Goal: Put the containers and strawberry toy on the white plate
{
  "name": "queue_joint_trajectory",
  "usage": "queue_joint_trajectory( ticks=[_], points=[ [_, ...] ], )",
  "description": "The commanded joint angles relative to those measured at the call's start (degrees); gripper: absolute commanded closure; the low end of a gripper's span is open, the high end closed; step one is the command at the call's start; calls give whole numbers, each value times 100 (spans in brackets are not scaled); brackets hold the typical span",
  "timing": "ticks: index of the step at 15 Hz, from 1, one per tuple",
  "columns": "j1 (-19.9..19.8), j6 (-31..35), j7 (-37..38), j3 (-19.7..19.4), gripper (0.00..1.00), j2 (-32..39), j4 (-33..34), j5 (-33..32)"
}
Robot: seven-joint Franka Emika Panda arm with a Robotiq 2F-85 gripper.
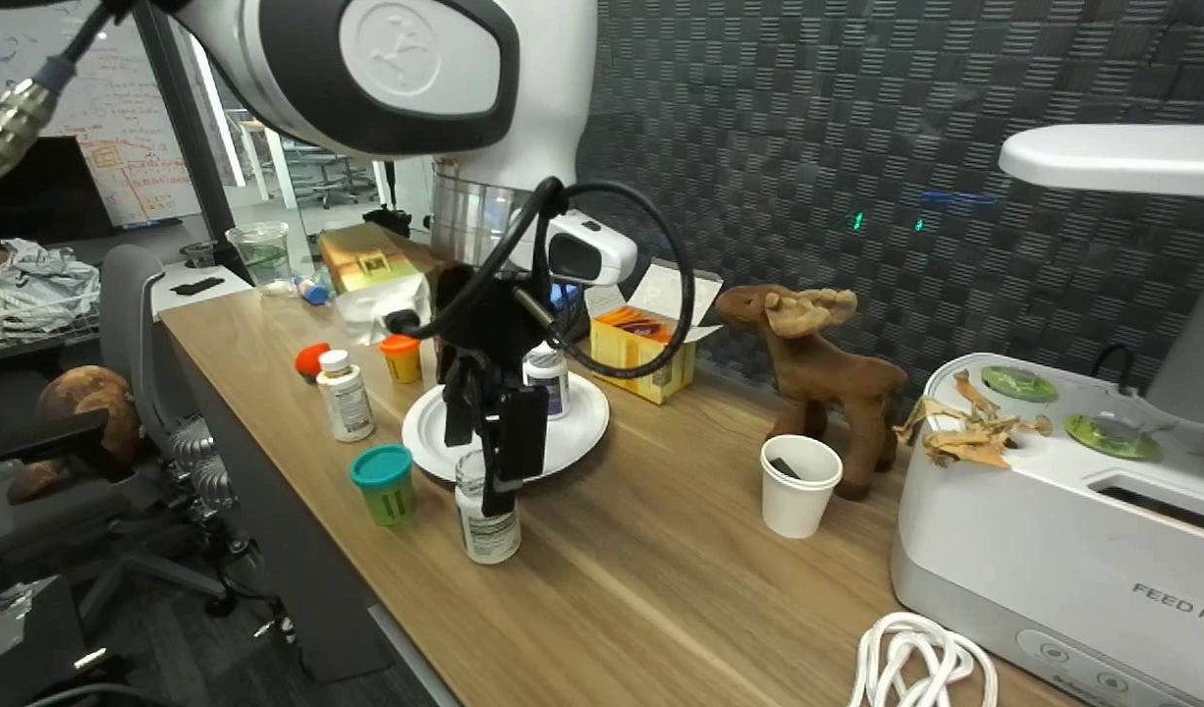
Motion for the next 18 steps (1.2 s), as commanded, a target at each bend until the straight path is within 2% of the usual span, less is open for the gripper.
queue_joint_trajectory(
  ticks=[1,2,8,14,16,18],
  points=[
    [-7,401,112,7,25,-308,-396,170],
    [-3,484,153,7,26,-318,-438,159],
    [46,876,641,20,73,-407,-615,-182],
    [97,478,1654,79,74,-652,-336,-1190],
    [128,398,1728,166,74,-611,-75,-1416],
    [161,414,1460,242,74,-446,236,-1260]
  ],
)
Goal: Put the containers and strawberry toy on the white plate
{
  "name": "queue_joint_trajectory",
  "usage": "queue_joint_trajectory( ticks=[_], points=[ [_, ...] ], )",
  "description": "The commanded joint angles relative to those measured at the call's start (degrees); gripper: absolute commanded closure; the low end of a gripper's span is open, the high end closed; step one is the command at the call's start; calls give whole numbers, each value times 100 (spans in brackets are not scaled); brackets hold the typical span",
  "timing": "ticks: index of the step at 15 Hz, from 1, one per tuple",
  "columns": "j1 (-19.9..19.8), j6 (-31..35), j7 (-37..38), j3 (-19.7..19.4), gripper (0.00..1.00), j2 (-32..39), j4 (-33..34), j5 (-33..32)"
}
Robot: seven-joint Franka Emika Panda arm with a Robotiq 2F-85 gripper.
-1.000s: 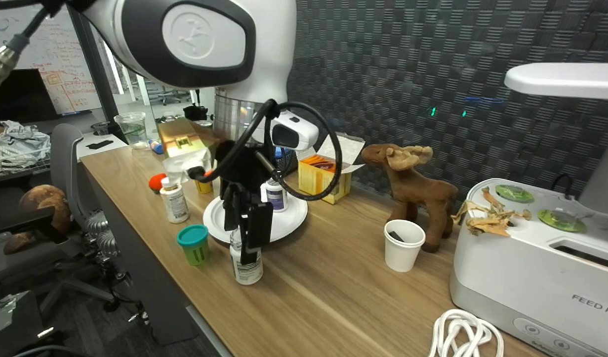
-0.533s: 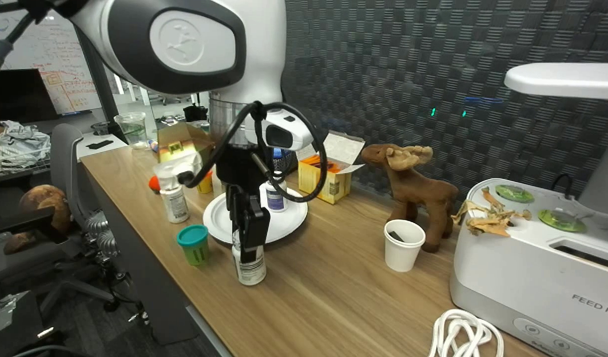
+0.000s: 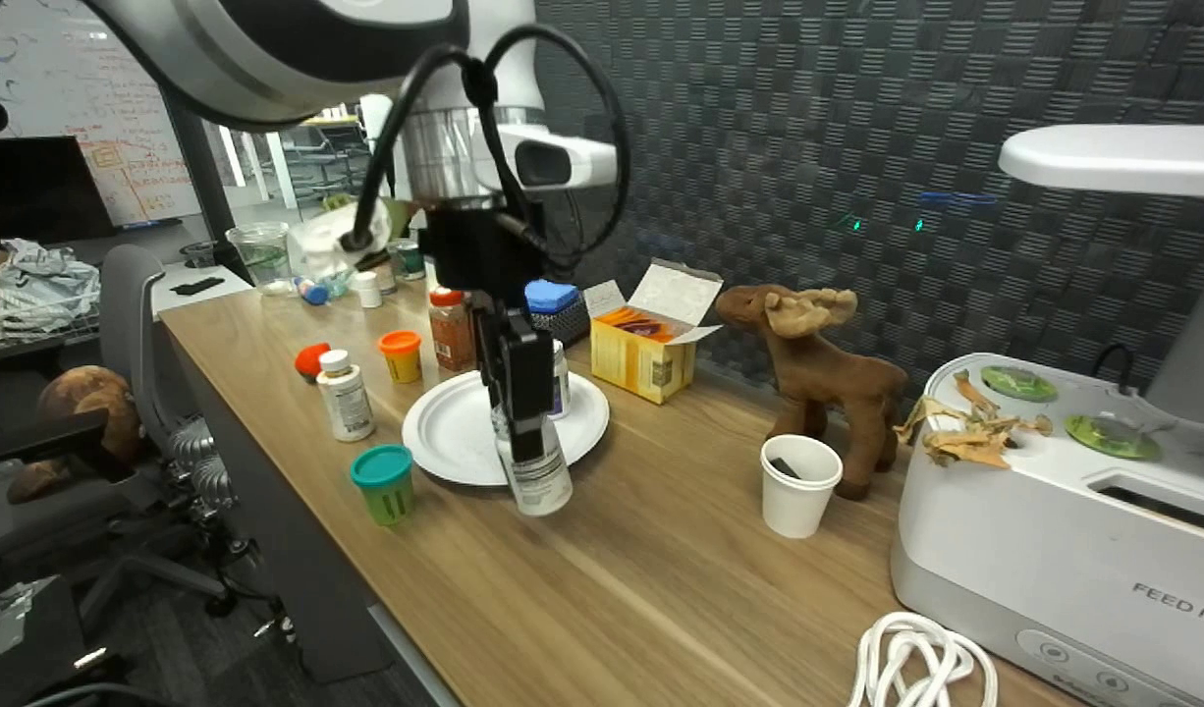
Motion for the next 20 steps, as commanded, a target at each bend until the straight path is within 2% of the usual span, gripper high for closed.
queue_joint_trajectory(
  ticks=[1,5,12,20],
  points=[
    [101,-125,-183,134,74,210,597,98],
    [157,80,-487,184,74,793,1186,358],
    [137,-11,-1335,245,74,1814,2090,1355],
    [150,-139,-1741,360,74,2213,2471,1771]
  ],
)
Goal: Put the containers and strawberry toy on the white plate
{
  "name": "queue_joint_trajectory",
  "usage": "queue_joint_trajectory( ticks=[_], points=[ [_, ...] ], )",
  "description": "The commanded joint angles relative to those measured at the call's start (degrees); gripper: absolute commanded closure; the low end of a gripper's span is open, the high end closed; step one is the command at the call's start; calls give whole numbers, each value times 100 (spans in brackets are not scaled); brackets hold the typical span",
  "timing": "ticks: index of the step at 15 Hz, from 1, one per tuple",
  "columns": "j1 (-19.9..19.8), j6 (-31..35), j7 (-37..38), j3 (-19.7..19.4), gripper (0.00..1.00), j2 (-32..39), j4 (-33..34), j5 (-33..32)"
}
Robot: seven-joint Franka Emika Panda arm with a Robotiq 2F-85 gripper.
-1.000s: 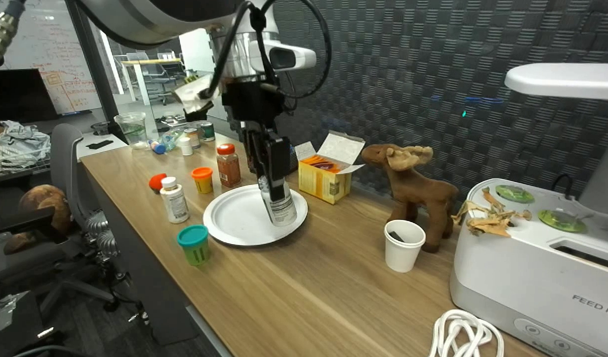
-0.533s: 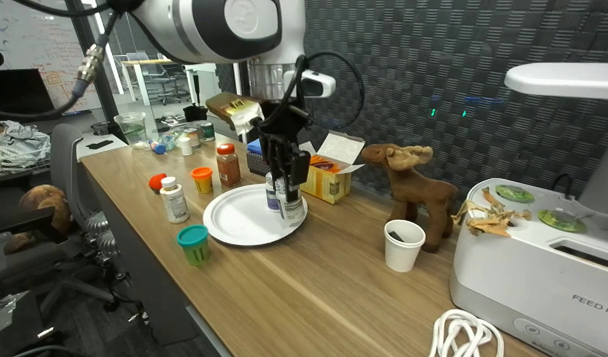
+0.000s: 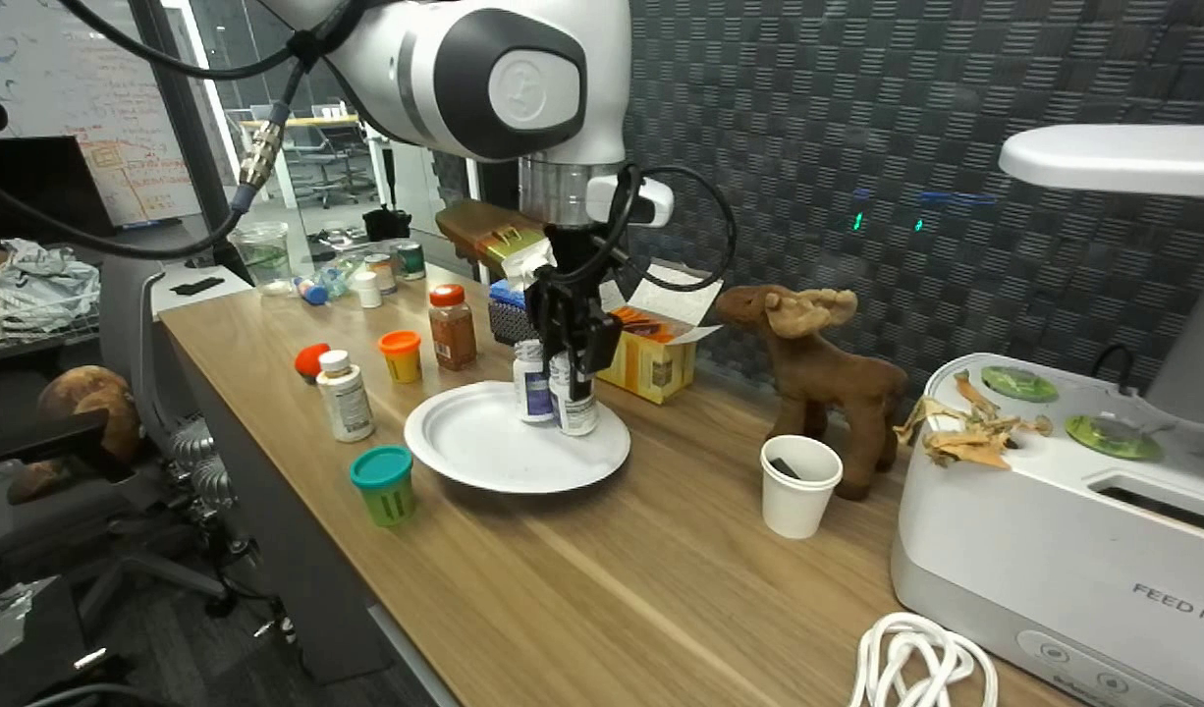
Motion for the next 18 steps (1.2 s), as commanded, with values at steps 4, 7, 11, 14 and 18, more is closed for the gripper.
queue_joint_trajectory(
  ticks=[4,7,11,14,18],
  points=[
    [85,-134,-105,-15,74,34,130,2],
    [151,-54,28,-95,74,-79,6,-233],
    [213,-76,150,-192,74,-149,-55,-566],
    [155,-147,28,-150,74,-152,-58,-487],
    [147,-254,-68,-90,74,-139,-63,-399]
  ],
)
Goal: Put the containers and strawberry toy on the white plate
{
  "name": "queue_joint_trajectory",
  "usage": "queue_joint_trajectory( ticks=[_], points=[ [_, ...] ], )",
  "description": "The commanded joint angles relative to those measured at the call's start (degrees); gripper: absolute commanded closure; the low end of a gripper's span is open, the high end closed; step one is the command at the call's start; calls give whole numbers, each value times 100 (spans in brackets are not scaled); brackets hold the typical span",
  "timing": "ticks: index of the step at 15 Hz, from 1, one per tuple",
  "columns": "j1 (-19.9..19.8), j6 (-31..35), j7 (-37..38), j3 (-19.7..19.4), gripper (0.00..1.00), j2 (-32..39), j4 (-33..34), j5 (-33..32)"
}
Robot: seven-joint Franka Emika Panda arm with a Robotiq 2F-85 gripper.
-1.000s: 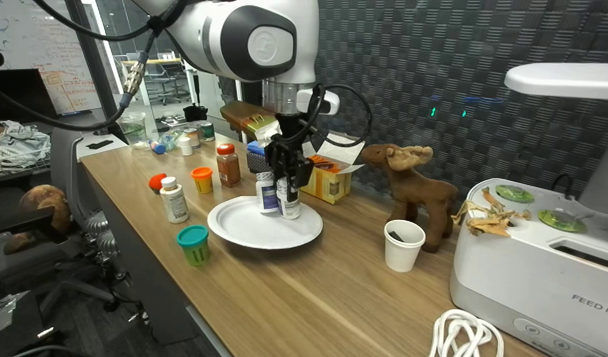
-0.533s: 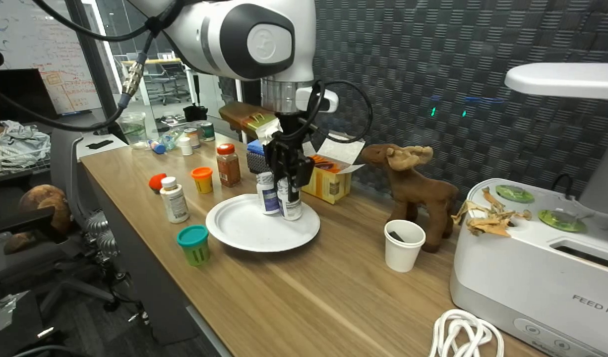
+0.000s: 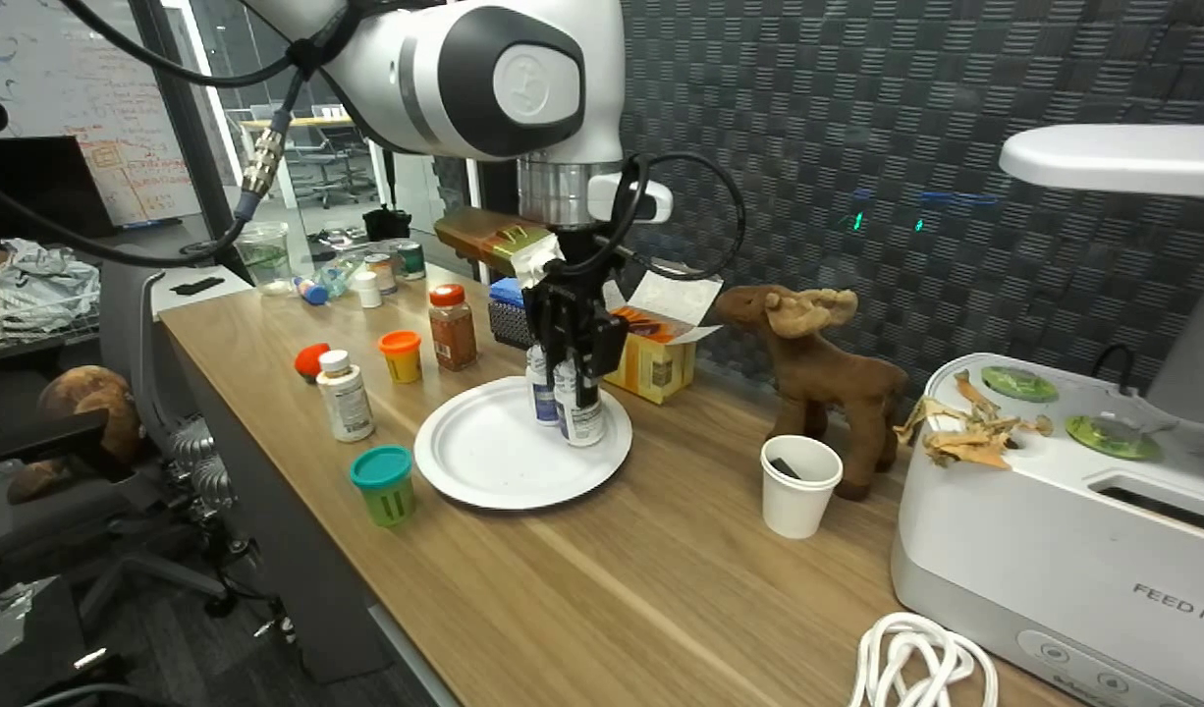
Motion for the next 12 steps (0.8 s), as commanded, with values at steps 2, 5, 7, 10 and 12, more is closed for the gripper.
queue_joint_trajectory(
  ticks=[2,5,7,10,12],
  points=[
    [46,-248,-72,26,74,-125,-66,69],
    [77,-407,-34,23,74,-107,-62,18],
    [110,-443,50,2,24,-122,-60,-34],
    [176,-368,264,-76,10,-241,-93,-215],
    [246,-330,551,-186,0,-426,-161,-502]
  ],
)
